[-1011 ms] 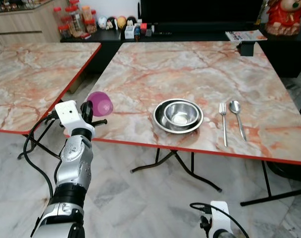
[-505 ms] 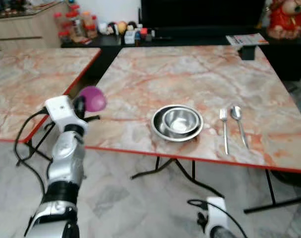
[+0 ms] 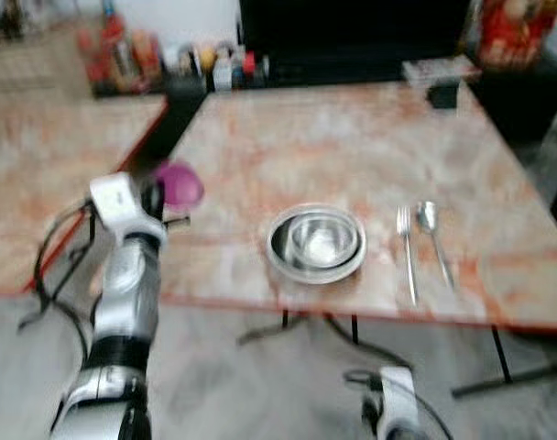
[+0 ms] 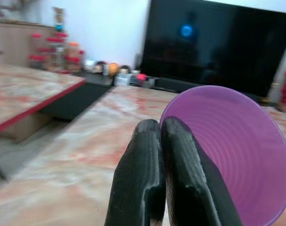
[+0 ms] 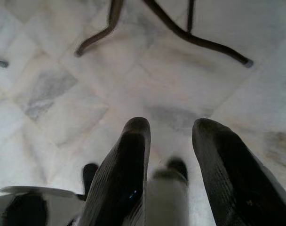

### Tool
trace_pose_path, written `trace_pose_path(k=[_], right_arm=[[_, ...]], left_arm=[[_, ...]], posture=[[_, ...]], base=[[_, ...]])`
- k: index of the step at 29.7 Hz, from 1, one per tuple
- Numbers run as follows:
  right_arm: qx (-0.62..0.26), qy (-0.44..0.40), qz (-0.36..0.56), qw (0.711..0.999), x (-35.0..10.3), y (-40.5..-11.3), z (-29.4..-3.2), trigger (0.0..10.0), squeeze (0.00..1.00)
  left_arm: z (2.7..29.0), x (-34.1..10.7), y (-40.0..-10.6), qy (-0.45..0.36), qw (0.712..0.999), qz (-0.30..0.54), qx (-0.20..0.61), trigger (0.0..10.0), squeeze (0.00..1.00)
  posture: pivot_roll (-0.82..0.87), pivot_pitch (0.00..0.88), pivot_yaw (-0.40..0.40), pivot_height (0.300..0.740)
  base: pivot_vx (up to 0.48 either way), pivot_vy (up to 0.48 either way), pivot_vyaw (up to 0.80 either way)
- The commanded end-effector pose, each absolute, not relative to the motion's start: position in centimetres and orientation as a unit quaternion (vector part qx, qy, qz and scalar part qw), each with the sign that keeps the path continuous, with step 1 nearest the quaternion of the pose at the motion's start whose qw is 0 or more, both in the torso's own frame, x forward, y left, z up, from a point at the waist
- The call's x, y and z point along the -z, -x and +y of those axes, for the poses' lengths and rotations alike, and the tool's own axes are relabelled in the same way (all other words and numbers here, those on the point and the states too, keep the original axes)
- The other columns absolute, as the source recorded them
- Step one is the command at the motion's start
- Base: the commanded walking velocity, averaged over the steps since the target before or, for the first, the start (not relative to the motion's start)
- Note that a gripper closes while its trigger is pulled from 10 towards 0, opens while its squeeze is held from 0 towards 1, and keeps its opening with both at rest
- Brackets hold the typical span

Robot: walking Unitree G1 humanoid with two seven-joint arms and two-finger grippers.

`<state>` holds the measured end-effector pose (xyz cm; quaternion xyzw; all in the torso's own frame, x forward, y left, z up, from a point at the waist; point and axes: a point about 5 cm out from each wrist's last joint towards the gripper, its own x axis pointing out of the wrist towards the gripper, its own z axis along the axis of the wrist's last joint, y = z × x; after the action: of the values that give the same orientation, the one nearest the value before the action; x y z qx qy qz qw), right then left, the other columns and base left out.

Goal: Setting the table

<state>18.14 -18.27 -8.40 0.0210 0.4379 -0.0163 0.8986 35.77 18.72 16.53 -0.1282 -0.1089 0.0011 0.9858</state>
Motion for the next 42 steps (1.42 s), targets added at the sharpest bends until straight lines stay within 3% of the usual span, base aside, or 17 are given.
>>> trace_pose_path(k=[1, 12, 23, 28, 31, 35, 42], right_arm=[[0.016, -0.019, 0.436, 0.9, 8.3, -18.5, -18.2, 10.0, 0.0], [0.021, -0.025, 0.438, 0.899, 8.4, -18.1, -18.3, 10.0, 0.0], [0.031, -0.029, 0.437, 0.898, 8.6, -17.6, -18.5, 10.0, 0.0], [0.031, -0.026, 0.442, 0.896, 8.7, -17.3, -18.7, 10.0, 0.0], [0.033, -0.027, 0.44, 0.897, 8.7, -17.2, -18.8, 10.0, 0.0], [0.016, -0.011, 0.443, 0.896, 8.8, -16.9, -18.6, 10.0, 0.0], [0.02, -0.013, 0.445, 0.895, 8.9, -16.6, -18.7, 10.0, 0.0]], left_arm=[[18.9, -17.0, -35.9, 0.125, 0.986, -0.11, 0.01, 10.0, 0.0], [18.1, -16.7, -36.0, 0.132, 0.987, -0.084, 0.047, 10.0, 0.0], [15.7, -15.6, -35.9, 0.083, 0.99, -0.033, 0.108, 10.0, 0.0], [13.9, -13.1, -35.6, 0.034, 0.986, 0.065, 0.149, 10.0, 0.0], [13.2, -12.6, -35.3, 0.049, 0.985, 0.075, 0.149, 10.0, 0.0], [11.5, -13.4, -35.8, 0.055, 0.983, 0.076, 0.156, 10.0, 0.0], [10.9, -15.9, -37.5, 0.051, 0.988, 0.057, 0.131, 10.0, 0.0]], posture=[[-0.19, 0.0, 0.081, 0.74], [-0.18, 0.0, 0.075, 0.74], [-0.19, 0.0, 0.077, 0.74], [-0.19, 0.0, 0.074, 0.74], [-0.2, 0.0, 0.079, 0.74], [-0.2, 0.0, 0.071, 0.74], [-0.2, 0.0, 0.068, 0.74]], base=[[0.277, 0.0, 0.0], [0.276, 0.0, 0.0], [0.194, 0.0, 0.0], [0.0, 0.0, 0.0], [0.0, 0.0, 0.0], [0.0, 0.0, 0.0], [0.0, 0.0, 0.0]])
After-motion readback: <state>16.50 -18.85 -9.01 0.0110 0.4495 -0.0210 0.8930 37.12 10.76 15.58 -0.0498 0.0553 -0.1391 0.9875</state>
